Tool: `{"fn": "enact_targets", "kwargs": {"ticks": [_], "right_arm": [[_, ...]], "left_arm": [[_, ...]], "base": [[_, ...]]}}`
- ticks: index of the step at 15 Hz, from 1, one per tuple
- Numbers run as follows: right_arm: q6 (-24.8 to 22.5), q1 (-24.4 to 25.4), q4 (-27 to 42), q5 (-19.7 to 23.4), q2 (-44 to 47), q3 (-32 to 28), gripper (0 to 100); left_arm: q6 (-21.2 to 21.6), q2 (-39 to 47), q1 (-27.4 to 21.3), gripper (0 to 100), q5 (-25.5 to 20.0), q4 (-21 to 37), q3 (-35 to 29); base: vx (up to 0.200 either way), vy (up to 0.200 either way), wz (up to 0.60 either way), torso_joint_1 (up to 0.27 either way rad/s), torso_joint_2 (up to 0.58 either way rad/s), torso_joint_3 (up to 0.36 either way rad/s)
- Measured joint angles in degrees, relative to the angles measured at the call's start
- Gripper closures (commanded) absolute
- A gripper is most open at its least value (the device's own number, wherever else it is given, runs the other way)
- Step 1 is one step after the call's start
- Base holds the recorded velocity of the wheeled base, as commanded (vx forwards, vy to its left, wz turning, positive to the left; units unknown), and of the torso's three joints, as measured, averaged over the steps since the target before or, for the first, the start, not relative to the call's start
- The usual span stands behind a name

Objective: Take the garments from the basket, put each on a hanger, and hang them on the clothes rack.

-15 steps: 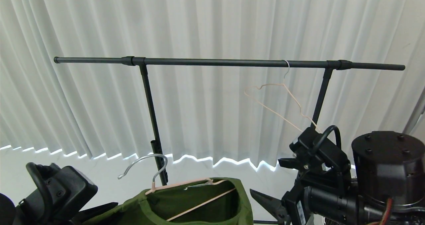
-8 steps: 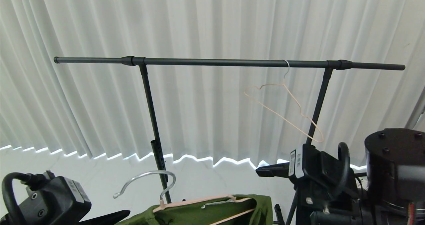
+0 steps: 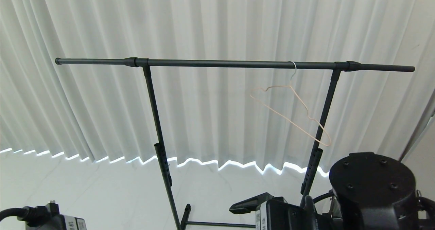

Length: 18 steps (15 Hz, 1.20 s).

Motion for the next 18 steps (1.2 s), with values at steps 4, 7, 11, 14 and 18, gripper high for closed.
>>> {"fn": "enact_targets", "kwargs": {"ticks": [4, 7, 11, 14, 18], "right_arm": [[0.3, 0.8, 0.0, 0.0, 1.1, -0.2, 0], [0.5, 0.8, -0.1, -0.2, 1.5, -0.3, 100], [0.4, 0.4, -0.4, -0.6, 1.9, -0.3, 100], [0.3, 0.2, -0.7, -0.6, 2.0, -0.3, 100], [0.2, 0.2, -0.6, -0.7, 1.5, -0.1, 100]], "left_arm": [[0.0, 0.0, -0.1, 100, 0.0, -0.3, -0.2], [0.0, -0.1, -0.2, 100, 0.0, -0.5, -0.2], [0.0, -0.1, -0.2, 100, 0.0, -1.9, -0.2], [0.0, -0.2, -0.2, 100, 0.0, -2.0, -0.2], [0.0, -0.7, -0.3, 0, 0.1, -2.1, 0.0]], "base": [[0.0, 0.0, 0.0, 0.0, 0.0, 0.0], [0.0, 0.0, 0.0, 0.0, 0.0, 0.0], [0.0, 0.0, 0.0, 0.0, 0.0, 0.0], [0.0, 0.0, 0.0, 0.0, 0.0, 0.0], [0.0, 0.0, 0.0, 0.0, 0.0, 0.0]]}}
